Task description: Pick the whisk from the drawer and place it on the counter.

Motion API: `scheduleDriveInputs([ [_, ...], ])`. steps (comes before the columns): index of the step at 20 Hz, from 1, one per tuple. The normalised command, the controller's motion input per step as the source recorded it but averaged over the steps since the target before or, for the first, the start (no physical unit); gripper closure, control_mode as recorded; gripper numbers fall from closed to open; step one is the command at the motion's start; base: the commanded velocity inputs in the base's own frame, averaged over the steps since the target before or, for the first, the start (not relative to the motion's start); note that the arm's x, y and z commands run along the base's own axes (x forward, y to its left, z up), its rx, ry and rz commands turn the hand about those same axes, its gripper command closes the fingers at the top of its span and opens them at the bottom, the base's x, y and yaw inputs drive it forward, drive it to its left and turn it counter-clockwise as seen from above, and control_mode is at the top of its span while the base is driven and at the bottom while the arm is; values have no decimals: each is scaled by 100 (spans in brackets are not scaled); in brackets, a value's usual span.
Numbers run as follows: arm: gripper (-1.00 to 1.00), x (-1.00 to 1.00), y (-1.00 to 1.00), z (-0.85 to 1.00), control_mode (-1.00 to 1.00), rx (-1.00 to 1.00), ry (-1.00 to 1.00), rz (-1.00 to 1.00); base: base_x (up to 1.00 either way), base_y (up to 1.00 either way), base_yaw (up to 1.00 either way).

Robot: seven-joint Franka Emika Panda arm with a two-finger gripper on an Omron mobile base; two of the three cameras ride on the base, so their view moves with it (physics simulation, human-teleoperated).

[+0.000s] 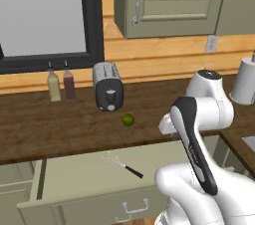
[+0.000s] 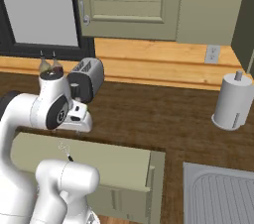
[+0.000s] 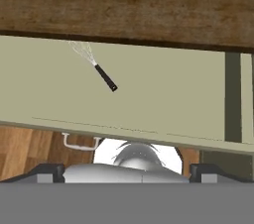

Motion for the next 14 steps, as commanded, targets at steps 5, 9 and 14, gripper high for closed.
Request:
scheduleDriveInputs([
  [5, -100, -4, 0, 0, 100, 0, 0, 0, -19, 0, 0],
  [9, -100, 0, 0, 0, 100, 0, 0, 0, -68, 7, 0],
  [14, -100, 0, 0, 0, 100, 0, 0, 0, -46, 36, 0],
])
